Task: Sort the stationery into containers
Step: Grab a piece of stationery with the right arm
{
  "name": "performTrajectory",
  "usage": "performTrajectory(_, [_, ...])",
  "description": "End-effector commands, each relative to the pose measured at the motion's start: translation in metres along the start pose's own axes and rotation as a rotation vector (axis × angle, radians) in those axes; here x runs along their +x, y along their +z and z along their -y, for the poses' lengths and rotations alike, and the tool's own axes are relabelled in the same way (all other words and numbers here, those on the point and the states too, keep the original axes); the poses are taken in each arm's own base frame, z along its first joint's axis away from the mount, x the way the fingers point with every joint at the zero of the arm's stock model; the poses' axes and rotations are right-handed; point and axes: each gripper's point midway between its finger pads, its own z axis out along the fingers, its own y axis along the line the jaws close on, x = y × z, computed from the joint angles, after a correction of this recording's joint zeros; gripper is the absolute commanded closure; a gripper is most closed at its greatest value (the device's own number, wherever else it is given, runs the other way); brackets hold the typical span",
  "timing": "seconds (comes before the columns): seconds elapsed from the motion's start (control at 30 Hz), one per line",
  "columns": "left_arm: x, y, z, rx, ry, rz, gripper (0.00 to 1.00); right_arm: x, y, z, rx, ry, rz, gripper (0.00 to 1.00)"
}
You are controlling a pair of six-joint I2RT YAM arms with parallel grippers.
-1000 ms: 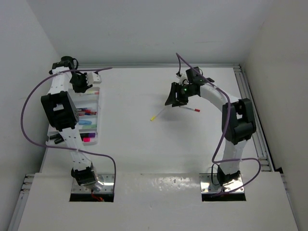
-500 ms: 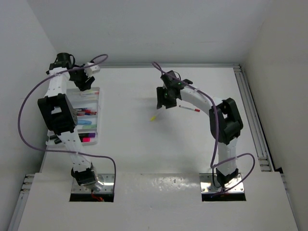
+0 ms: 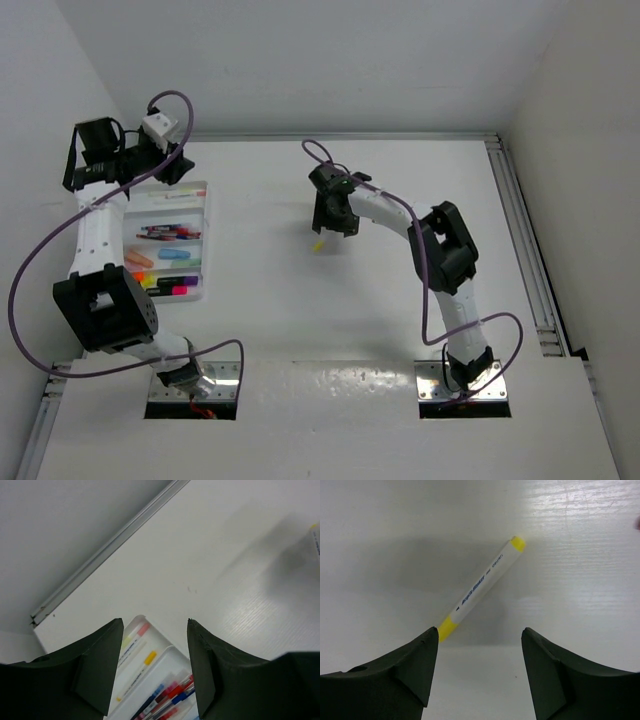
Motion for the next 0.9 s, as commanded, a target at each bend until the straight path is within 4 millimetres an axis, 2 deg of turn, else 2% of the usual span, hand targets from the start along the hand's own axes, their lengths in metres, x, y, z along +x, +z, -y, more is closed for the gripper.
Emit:
performTrajectory(0.0, [-0.021,-0.006,0.011,0.036,-0.042,0.097,0.4,-0.011,0.002,-0.006,0.024,0.049,0.035,0.34])
performTrajectory(0.23, [-0.037,-0.011,0.02,0.06,-0.087,0.151,0.4,0.0,0.026,-0.003,0.047,0.031,0.001,0.37])
performTrajectory(0.37, [-0.033,-0.009,0.023,0.064,-0.108,0.155,0.4,0.004,0.035,-0.001,0.055,0.008,-0.008,0.41])
performTrajectory(0.43, [-0.032,-0.01,0.022,0.061,-0.116,0.152,0.4,0.004,0.033,0.0,0.049,-0.009,-0.009,0.46])
performTrajectory(0.47, [-0.031,-0.009,0.022,0.065,-0.12,0.153,0.4,0.012,0.035,0.003,0.048,-0.02,-0.031,0.48])
performTrajectory(0.5, [-0.031,-0.01,0.022,0.063,-0.119,0.153,0.4,0.016,0.034,0.004,0.038,-0.024,-0.04,0.5])
performTrajectory(0.6, [-0.033,-0.012,0.022,0.062,-0.117,0.155,0.4,0.033,0.027,0.007,-0.031,-0.067,-0.105,0.67])
performTrajectory(0.63, [-0.034,-0.012,0.022,0.063,-0.117,0.156,0.4,0.034,0.026,0.012,-0.045,-0.091,-0.12,0.76])
performTrajectory(0.7, [-0.036,-0.013,0.025,0.076,-0.101,0.165,0.4,0.047,0.021,0.017,-0.092,-0.142,-0.167,0.84])
performTrajectory(0.73, [-0.035,-0.013,0.028,0.086,-0.103,0.161,0.4,0.051,0.021,0.023,-0.107,-0.153,-0.186,0.92])
performTrajectory(0.8, [-0.031,-0.015,0.043,0.161,-0.066,0.163,0.4,0.056,0.017,0.025,-0.146,-0.208,-0.224,1.0])
performTrajectory(0.87, [-0.028,-0.015,0.057,0.237,-0.017,0.166,0.4,0.061,0.013,0.034,-0.148,-0.248,-0.26,1.0])
